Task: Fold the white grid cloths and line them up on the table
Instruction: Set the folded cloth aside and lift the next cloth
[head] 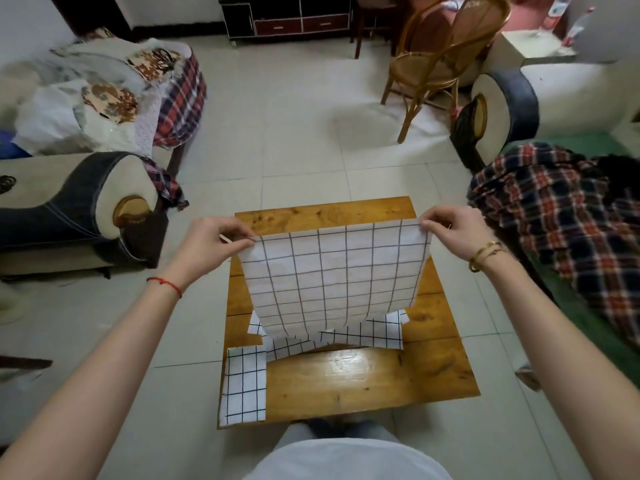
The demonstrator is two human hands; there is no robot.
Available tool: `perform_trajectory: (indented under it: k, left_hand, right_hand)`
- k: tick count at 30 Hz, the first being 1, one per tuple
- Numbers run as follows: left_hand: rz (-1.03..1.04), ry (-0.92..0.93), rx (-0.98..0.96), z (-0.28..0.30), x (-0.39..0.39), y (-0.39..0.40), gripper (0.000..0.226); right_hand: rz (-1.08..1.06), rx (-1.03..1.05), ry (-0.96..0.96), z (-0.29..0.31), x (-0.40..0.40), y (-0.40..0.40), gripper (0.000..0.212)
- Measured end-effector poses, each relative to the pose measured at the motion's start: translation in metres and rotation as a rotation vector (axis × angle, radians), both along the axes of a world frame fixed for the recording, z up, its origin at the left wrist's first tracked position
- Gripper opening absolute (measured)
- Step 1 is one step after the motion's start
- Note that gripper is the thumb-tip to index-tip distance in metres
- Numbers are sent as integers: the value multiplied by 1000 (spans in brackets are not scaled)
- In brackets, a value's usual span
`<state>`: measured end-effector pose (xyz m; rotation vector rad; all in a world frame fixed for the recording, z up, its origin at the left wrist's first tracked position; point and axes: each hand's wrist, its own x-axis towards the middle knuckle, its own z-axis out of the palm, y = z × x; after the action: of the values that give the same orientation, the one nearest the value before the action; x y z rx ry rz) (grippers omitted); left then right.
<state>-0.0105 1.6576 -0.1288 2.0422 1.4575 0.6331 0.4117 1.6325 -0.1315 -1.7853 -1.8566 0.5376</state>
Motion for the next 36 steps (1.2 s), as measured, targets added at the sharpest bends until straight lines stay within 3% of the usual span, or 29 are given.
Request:
perform_trajectory:
  k: [4,9,14,26,36]
  left_hand:
    - [76,13,5,-37,5,26,6]
    - [191,-12,-11,-79,17,68,7]
    - [249,-31,-34,-115,27,101,10]
    - [262,-37,-127,-172,32,115,11]
    - [236,-4,-277,-196,23,75,14]
  right_hand:
    - [-119,-77,-3,-35,-5,27,13]
    - [-283,-174,228,-83,-11,70,12]
    - [-354,-210,298,-124,-15,101,13]
    - [-434,-215,244,-183,-11,115,14]
    - [-396,-339,268,-207,-12,76,8]
